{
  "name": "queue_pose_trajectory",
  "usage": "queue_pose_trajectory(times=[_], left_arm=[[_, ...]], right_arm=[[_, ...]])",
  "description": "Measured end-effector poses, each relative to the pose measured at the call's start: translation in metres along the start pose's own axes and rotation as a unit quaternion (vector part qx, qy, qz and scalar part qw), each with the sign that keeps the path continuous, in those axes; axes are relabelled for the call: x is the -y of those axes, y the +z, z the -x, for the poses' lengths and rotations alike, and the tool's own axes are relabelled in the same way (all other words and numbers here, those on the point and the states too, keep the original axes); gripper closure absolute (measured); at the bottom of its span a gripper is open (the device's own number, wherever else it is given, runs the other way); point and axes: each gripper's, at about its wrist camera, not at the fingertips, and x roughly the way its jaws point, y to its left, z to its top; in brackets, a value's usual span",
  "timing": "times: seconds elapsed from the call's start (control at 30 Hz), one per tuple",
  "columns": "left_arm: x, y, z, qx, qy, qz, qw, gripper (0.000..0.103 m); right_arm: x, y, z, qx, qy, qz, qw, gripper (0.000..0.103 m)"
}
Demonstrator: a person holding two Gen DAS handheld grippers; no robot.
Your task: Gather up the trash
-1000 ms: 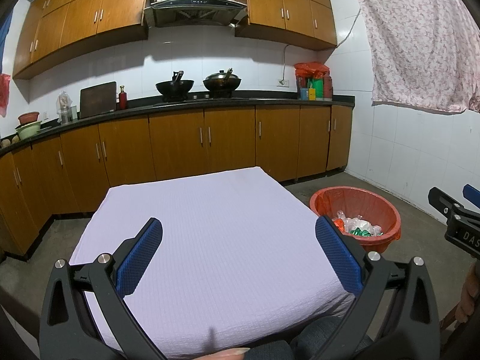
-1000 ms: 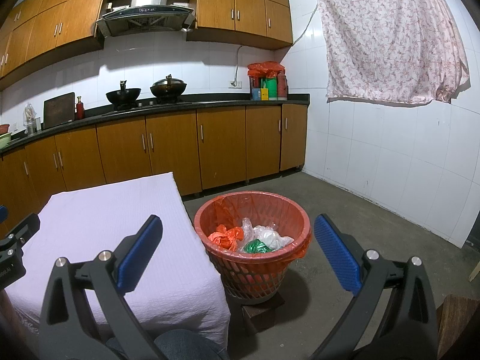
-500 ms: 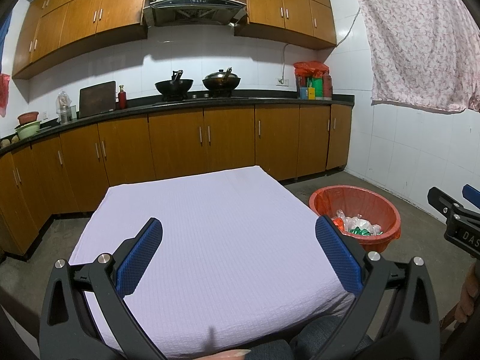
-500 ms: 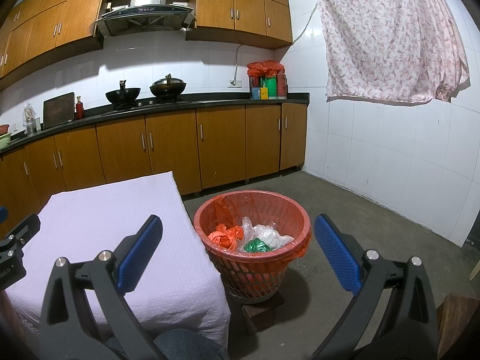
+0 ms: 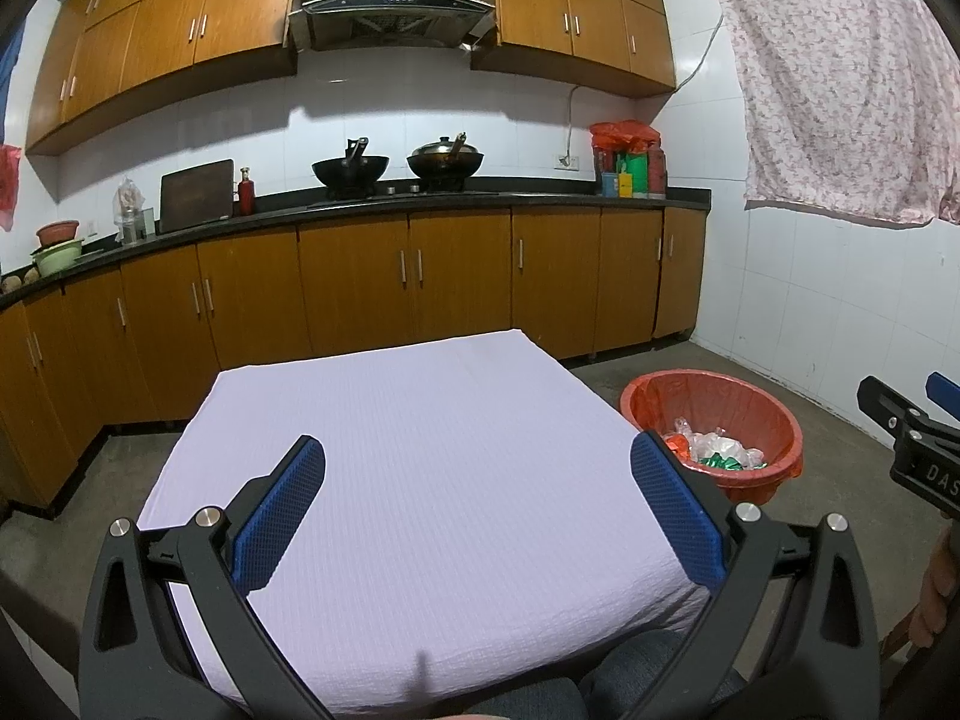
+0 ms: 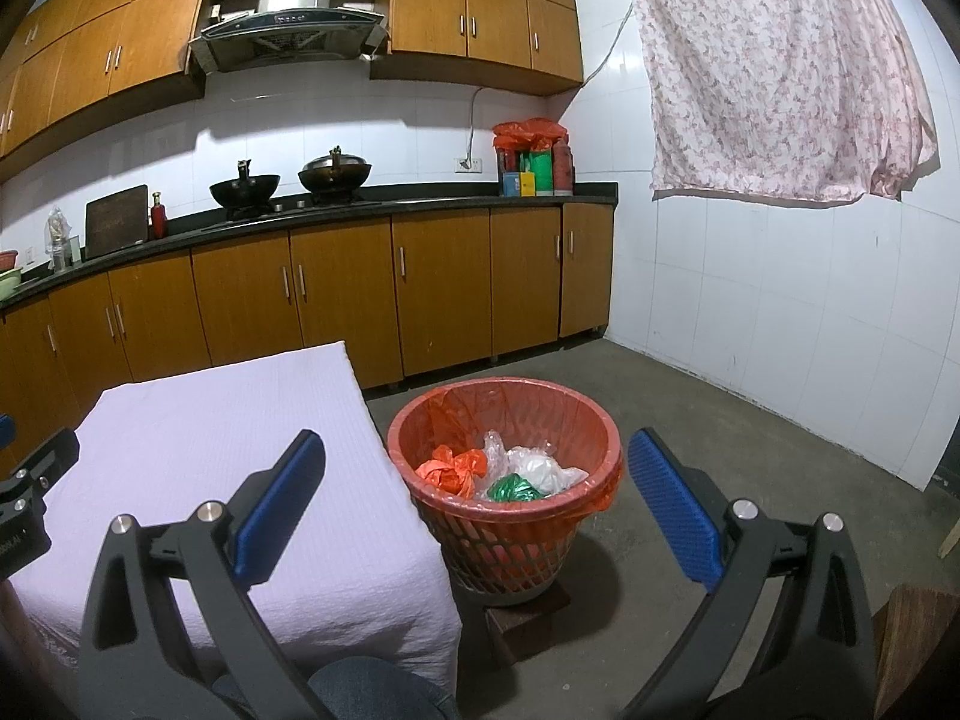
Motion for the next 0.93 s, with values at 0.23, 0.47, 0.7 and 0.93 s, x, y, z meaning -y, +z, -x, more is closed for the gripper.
queue_pose_trajectory(times=[0.23, 0.47, 0.7, 0.93], left_arm=[[-0.0001, -0.0002, -0.0010, -0.002, 0.000, 0.001, 1.0000, 0.002], [0.0016, -0.0020, 0.0001, -0.003, 0.004, 0.002, 1.0000, 0.002], [0.0021, -0.0013, -0.0004, -0.004, 0.005, 0.004, 1.0000, 0.002], [0.0036, -0.0008, 0.0001, -0.006, 0.006, 0.005, 1.0000, 0.002]], right_arm=[[0.0004, 0.0011, 0.0000, 0.000, 0.000, 0.000, 1.000, 0.004], [0.0009, 0.0023, -0.0001, -0.001, 0.000, 0.000, 1.000, 0.004], [0.0008, 0.0026, 0.0004, 0.000, 0.000, 0.000, 1.000, 0.004], [0.0000, 0.0013, 0.0001, -0.001, 0.000, 0.000, 1.000, 0.004]])
